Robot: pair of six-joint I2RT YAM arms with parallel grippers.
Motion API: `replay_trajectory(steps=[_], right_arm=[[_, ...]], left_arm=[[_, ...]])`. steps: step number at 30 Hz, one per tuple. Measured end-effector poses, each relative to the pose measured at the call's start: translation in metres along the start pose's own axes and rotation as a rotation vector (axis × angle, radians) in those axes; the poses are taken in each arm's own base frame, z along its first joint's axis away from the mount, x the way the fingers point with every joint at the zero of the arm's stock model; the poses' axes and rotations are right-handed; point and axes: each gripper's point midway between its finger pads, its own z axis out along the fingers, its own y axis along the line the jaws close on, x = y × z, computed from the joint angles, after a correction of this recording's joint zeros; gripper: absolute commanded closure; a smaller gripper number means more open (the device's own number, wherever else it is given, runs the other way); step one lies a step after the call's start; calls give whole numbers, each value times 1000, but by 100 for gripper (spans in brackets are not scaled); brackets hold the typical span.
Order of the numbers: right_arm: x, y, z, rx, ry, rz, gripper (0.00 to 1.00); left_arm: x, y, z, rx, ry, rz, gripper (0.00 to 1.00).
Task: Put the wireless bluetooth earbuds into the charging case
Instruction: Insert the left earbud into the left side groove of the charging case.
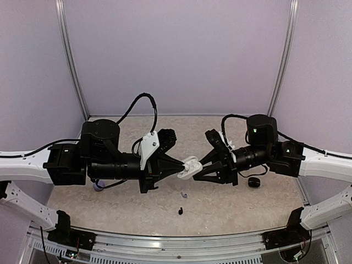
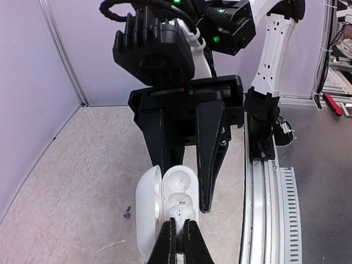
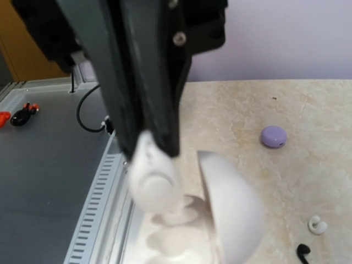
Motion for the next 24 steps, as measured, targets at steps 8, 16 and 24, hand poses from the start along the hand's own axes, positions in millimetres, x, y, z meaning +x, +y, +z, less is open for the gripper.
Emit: replay_trajectory(steps=[8, 16, 24], right_arm=[[-5, -2, -1, 6, -19, -7, 100], [-6, -2, -1, 7, -21, -8, 100], [-6, -2, -1, 6, -23, -5, 100]], left_arm=[[12, 5, 0, -33, 34, -5, 100], [16, 5, 0, -38, 40, -6, 100], [16, 5, 2, -38, 35, -15, 100]])
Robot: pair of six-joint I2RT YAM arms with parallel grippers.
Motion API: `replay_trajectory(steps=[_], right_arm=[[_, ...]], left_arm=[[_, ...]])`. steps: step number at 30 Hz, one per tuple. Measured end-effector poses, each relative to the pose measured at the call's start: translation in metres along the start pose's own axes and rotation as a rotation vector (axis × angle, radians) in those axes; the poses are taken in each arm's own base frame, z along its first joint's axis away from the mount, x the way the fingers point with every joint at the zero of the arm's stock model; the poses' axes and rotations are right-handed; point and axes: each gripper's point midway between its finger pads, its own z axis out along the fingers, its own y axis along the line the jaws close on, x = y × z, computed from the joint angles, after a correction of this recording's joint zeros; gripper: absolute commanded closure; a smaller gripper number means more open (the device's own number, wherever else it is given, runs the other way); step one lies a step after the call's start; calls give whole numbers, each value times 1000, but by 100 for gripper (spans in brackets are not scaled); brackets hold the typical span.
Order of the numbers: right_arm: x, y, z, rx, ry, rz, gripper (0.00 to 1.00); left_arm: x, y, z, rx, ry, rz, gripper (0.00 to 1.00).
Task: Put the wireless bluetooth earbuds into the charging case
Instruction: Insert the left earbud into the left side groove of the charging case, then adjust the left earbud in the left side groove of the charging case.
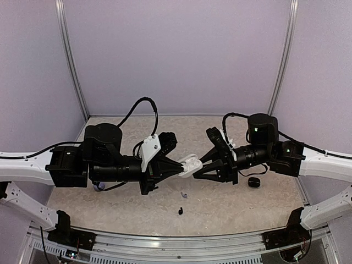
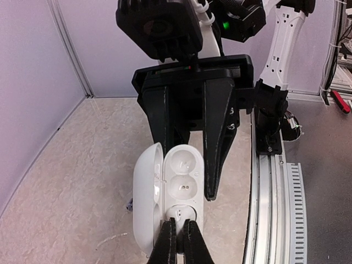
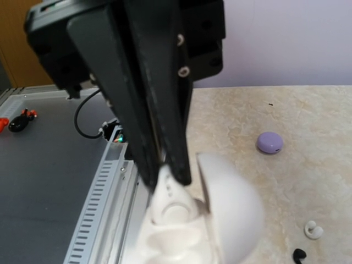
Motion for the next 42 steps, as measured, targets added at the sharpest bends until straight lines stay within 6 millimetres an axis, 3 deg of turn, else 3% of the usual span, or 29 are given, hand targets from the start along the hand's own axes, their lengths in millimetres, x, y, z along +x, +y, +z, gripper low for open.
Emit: replay_trajectory(steps=[8, 25, 42], right_arm=[[-2, 0, -1, 3, -4, 10, 100], [-4, -2, -2, 8, -17, -1, 100], [-5, -2, -2, 8, -21, -13, 100]], left_arm=[[2, 0, 4, -1, 1, -3, 100], [-2, 4, -3, -20, -4, -6, 81], [-5, 4, -9, -21, -12, -6, 85]])
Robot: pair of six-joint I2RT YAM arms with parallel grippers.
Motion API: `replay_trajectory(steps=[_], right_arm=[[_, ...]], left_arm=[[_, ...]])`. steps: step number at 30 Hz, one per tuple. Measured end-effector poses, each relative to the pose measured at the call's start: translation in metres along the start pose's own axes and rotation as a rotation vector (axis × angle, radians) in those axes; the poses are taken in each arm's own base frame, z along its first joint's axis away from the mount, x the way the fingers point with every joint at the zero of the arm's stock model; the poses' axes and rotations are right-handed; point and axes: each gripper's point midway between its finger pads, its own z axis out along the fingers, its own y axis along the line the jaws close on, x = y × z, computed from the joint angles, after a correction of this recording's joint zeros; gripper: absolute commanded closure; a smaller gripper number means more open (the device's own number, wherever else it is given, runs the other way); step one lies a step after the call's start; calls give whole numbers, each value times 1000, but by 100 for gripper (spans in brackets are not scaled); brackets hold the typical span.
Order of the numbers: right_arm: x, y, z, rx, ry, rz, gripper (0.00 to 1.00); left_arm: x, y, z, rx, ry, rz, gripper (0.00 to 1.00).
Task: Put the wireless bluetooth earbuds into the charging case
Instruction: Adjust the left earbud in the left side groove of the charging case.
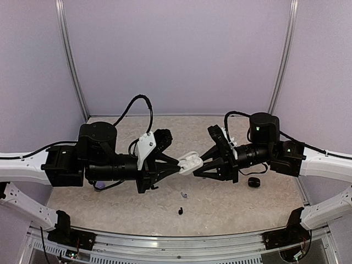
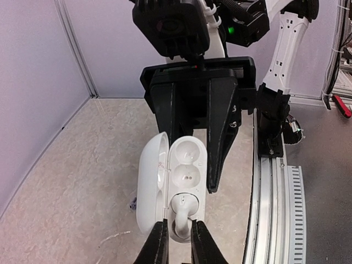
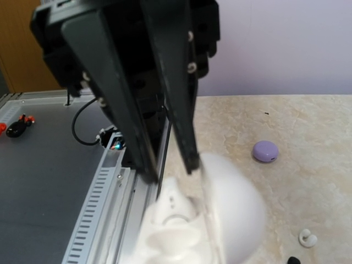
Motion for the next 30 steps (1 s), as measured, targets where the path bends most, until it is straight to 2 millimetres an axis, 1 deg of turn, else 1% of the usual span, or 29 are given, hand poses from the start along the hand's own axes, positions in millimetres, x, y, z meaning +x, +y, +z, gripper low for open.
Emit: replay_trajectory(steps=[4, 7, 11, 30], right_arm=[[0, 1, 0, -5, 0, -2, 100], [1, 1, 0, -6, 5, 3, 100], [2, 2, 0, -9, 8, 3, 100], [13, 2, -2, -17, 47, 40, 100]], left_arm=[[6, -2, 6, 7, 18, 1, 88], [10, -4, 10, 15, 30, 3, 94], [9, -5, 10, 23, 29, 3, 100], [20, -8, 19, 68, 84, 0, 100]])
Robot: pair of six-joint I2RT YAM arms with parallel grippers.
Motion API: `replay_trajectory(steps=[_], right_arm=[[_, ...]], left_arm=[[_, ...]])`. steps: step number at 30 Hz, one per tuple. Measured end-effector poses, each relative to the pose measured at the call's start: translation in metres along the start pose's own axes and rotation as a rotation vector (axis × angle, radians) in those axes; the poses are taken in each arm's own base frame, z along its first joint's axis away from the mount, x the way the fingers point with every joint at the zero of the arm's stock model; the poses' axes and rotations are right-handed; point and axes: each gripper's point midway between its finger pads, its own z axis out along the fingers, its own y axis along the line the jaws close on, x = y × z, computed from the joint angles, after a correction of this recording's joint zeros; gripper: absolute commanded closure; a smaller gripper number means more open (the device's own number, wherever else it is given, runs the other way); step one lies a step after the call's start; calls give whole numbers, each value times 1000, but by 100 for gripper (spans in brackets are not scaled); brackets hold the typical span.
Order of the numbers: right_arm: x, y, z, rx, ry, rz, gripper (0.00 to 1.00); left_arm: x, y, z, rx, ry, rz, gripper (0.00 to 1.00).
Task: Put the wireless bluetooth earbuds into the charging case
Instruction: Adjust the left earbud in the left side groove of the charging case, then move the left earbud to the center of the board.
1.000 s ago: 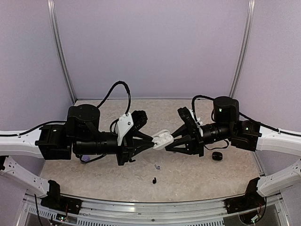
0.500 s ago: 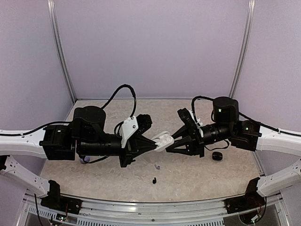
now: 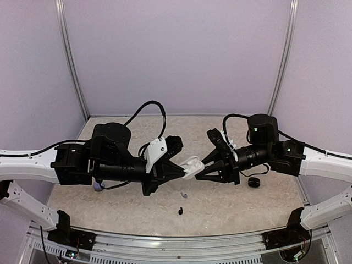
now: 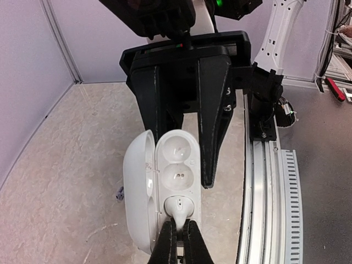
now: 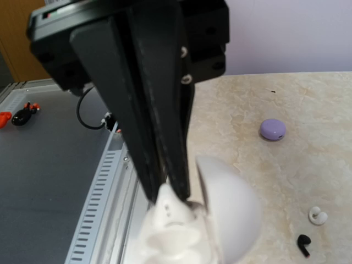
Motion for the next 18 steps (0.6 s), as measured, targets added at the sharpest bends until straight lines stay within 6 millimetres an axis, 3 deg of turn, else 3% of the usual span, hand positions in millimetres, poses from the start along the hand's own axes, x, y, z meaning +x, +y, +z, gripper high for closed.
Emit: replay_trajectory(steps=[10, 18], right_arm=[[-6, -1, 0, 9, -21, -22, 100], [-2, -2, -1, 25, -28, -30, 100]], left_arm=[[-6, 3, -7, -2, -25, -4, 77], [-30, 14, -42, -50, -130, -16, 70]])
